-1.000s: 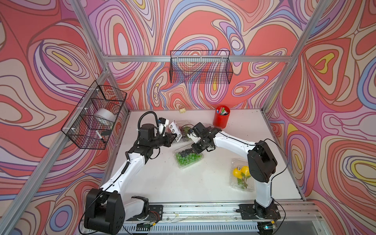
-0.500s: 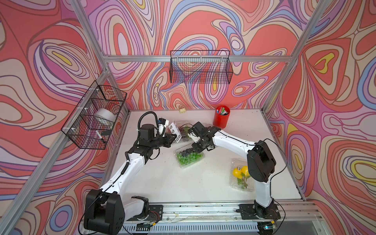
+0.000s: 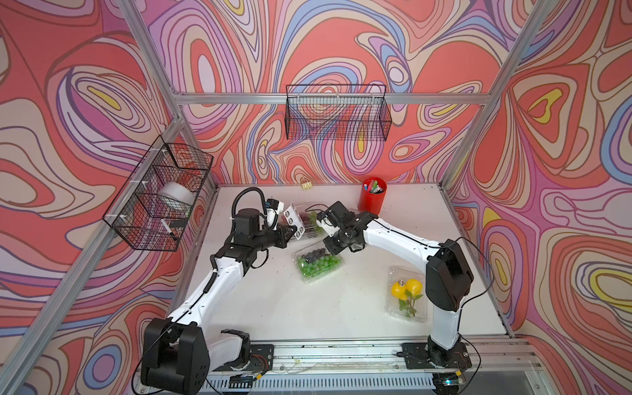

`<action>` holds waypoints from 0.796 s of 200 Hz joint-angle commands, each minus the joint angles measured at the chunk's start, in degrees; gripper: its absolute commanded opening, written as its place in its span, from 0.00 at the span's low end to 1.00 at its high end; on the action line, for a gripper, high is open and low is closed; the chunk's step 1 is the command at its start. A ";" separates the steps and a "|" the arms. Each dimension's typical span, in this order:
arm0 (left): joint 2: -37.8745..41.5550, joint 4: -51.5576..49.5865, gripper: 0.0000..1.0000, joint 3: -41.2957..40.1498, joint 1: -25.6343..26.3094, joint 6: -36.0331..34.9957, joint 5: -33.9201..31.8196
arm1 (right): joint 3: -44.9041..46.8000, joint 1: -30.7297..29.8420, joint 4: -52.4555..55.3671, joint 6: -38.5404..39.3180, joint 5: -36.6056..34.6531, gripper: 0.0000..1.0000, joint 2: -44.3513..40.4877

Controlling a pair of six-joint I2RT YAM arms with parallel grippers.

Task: Label fruit boxes
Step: Stick the label on the fruit box, then adjust the label sticker.

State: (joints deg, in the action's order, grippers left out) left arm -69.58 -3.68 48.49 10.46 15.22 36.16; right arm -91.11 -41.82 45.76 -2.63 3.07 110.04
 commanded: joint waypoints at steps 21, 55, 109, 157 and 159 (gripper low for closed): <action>1.30 -1.64 0.00 0.42 -0.17 -0.55 0.10 | 1.41 -0.27 -1.70 -1.41 -0.38 0.09 3.07; 1.67 -2.10 0.00 0.47 -0.13 -0.88 0.09 | 2.78 -0.28 -2.75 -1.60 -0.01 0.08 3.62; 2.17 1.57 0.00 0.12 -0.09 -2.32 4.43 | 5.42 -0.30 -8.03 0.03 -1.91 0.15 -6.87; 3.47 14.99 0.00 -3.99 0.39 -2.48 16.64 | 16.64 -0.17 -21.21 7.20 3.33 0.29 -21.06; 3.42 15.85 0.00 -4.19 0.38 -2.48 17.55 | 16.99 -0.07 -21.62 7.62 3.91 0.30 -21.30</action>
State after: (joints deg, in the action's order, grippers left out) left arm -67.48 2.02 46.94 10.48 13.52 44.03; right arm -78.24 -41.82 32.64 -0.05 3.18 93.49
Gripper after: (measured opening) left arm 0.048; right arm 0.272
